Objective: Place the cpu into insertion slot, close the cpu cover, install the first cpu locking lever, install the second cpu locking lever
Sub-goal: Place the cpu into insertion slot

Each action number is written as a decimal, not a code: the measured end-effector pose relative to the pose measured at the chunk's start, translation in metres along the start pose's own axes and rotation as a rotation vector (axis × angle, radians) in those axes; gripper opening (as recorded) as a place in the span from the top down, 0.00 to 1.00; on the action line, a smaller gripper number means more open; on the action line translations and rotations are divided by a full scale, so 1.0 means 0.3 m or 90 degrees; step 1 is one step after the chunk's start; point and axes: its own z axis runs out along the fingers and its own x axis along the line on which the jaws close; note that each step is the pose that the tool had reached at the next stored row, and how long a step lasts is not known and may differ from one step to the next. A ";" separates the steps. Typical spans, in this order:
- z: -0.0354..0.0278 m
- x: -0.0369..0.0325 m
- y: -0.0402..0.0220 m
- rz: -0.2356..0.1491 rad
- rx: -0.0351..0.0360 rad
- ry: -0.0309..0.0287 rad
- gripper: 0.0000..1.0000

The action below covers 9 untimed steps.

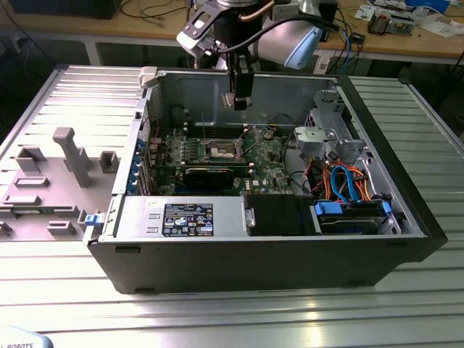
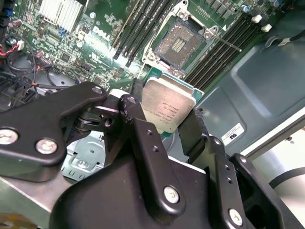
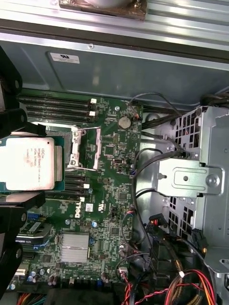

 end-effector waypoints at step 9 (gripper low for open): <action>0.010 0.000 -0.006 0.005 0.0000 -0.0006 0.45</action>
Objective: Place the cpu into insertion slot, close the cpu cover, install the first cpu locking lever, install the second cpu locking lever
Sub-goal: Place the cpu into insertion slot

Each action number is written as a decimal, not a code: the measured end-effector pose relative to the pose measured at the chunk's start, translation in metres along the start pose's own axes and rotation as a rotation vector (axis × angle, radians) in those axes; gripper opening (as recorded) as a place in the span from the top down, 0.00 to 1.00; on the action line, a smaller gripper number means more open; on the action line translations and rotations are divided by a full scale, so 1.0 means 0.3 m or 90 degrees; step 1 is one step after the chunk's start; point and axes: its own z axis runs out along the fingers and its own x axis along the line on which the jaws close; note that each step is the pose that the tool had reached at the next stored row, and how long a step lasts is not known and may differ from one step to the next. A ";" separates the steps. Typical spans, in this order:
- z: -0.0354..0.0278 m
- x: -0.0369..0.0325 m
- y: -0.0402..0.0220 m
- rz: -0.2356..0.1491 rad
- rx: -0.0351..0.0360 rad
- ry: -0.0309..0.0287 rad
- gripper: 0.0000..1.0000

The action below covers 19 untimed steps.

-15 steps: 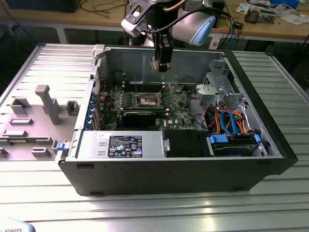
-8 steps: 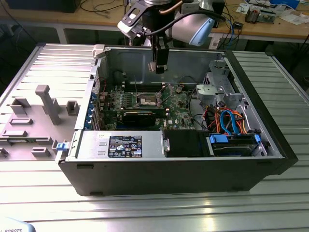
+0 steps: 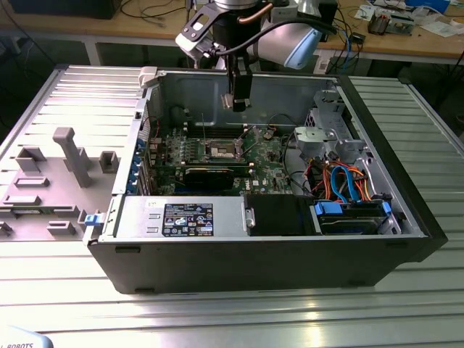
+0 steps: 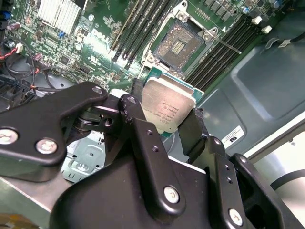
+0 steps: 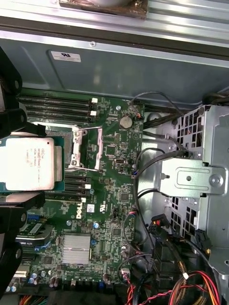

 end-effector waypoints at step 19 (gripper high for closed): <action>0.101 0.046 -0.028 0.020 -0.0012 -0.0018 0.45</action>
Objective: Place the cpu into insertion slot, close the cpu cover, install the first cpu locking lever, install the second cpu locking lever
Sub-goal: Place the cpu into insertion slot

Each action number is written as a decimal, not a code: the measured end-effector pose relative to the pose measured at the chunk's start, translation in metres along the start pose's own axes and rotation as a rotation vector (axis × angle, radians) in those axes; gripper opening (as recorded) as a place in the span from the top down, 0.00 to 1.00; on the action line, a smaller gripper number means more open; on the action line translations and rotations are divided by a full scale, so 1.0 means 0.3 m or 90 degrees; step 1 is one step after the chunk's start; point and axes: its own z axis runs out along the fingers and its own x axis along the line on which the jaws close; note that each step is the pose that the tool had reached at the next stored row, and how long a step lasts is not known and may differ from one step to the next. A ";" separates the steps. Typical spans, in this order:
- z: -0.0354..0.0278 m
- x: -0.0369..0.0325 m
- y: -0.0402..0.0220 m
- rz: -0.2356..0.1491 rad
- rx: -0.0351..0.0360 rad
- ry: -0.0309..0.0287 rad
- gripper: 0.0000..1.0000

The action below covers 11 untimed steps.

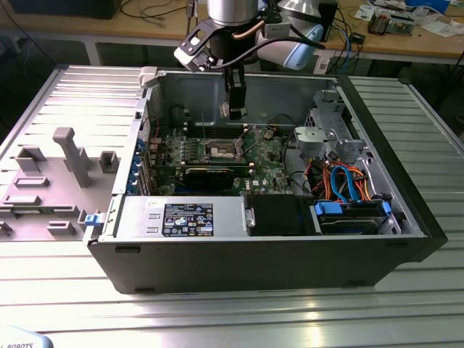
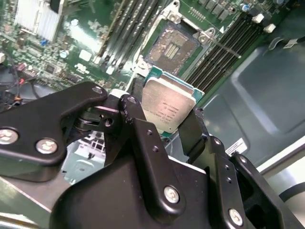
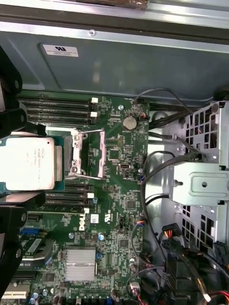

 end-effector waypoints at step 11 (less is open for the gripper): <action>0.085 0.020 -0.017 0.013 -0.0002 -0.0011 0.45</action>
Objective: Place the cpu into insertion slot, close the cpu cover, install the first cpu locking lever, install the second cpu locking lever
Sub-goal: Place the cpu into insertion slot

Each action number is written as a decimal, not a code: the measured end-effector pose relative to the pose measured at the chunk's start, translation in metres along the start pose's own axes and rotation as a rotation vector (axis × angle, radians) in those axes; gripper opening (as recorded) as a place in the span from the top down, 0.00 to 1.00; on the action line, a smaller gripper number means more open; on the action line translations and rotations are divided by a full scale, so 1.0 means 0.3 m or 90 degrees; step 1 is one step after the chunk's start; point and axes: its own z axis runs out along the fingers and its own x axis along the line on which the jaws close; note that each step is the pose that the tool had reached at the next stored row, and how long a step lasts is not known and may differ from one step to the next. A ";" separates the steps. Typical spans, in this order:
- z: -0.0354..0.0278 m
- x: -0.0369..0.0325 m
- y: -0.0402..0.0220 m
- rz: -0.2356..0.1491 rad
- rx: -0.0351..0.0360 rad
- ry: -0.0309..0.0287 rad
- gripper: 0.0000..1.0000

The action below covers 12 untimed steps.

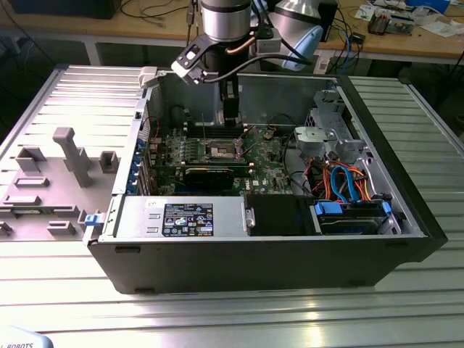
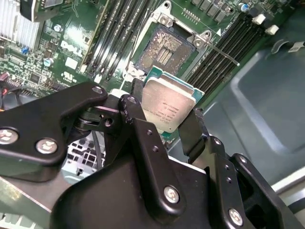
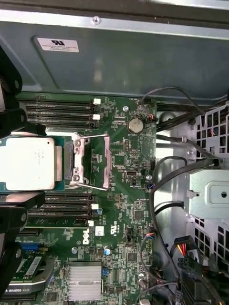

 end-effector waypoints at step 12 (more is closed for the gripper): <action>0.103 -0.002 -0.019 0.000 0.0000 0.0000 0.45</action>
